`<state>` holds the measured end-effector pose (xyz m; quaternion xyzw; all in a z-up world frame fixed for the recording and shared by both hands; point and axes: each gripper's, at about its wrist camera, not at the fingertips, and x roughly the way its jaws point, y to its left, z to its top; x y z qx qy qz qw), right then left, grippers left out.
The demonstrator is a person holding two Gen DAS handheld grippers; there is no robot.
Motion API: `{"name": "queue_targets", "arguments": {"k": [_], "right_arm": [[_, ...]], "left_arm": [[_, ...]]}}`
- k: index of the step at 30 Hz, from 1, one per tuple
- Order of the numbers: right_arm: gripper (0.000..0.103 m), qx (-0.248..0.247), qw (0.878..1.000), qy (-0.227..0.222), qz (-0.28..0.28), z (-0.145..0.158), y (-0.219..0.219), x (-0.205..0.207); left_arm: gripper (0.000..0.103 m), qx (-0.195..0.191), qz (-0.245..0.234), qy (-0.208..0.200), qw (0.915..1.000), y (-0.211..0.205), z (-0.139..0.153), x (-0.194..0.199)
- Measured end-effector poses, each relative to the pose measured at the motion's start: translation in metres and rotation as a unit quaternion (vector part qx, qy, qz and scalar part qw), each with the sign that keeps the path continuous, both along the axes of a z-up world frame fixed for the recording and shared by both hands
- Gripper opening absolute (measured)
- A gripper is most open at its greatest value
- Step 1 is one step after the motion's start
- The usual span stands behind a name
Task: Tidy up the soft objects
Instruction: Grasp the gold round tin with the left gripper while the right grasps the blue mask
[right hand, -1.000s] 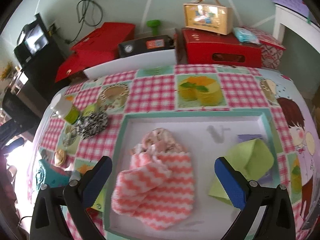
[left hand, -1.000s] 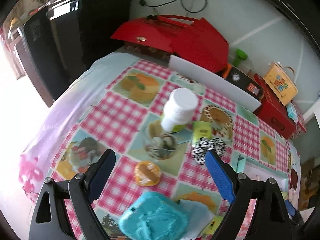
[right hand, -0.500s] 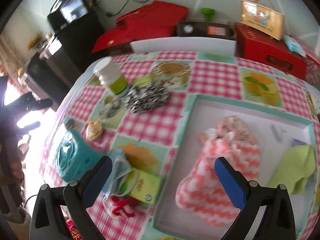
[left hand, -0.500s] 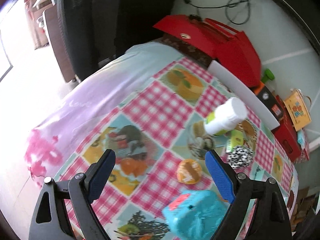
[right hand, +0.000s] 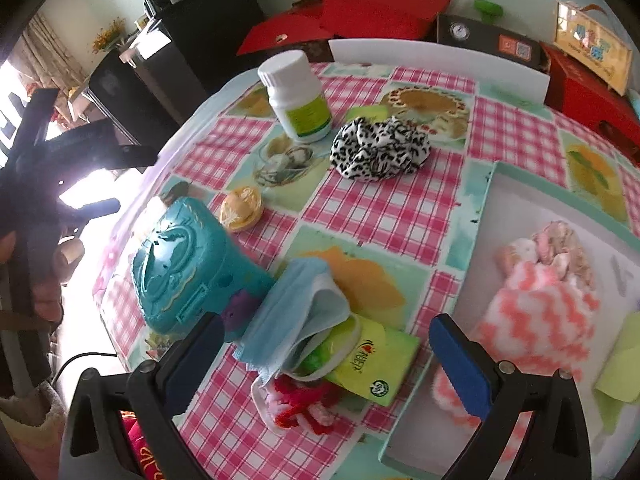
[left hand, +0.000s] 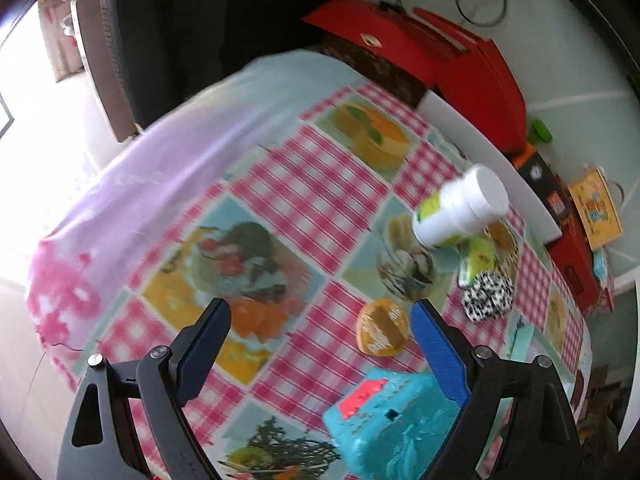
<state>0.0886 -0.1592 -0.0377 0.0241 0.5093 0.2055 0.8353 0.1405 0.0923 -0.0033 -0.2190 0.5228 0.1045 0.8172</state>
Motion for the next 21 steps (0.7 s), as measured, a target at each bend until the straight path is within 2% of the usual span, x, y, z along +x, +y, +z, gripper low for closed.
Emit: {"name": "queue_targets", "arguments": {"k": [3,7,9,11,14,18,21], "right_arm": [[0.100,0.004,1.000,0.003,0.010,-0.004,0.004,0.000],[0.084,0.008,1.000,0.012,0.017,-0.009,0.007,0.004],[0.083,0.014,1.000,0.017,0.014,-0.012,0.006,0.008],[0.075,0.026,0.999,0.022,0.012,-0.015,0.005,0.011],[0.072,0.042,0.999,0.025,0.011,-0.015,0.003,0.016],[0.053,0.057,0.998,0.031,0.014,-0.017,0.003,0.022],[0.047,0.058,0.997,0.037,0.020,-0.020,0.006,0.024]], "left_arm": [[0.091,-0.009,-0.020,0.011,0.9997,-0.012,-0.010,0.006],[0.091,-0.026,-0.041,0.026,0.9985,-0.023,-0.022,0.012],[0.091,-0.028,-0.049,0.032,0.9979,-0.028,-0.026,0.015],[0.091,-0.034,-0.060,0.033,0.9971,-0.032,-0.029,0.017],[0.091,-0.041,-0.067,0.035,0.9963,-0.037,-0.031,0.019],[0.091,-0.044,-0.074,0.037,0.9956,-0.040,-0.033,0.021],[0.091,-0.045,-0.074,0.037,0.9955,-0.040,-0.033,0.021]]}}
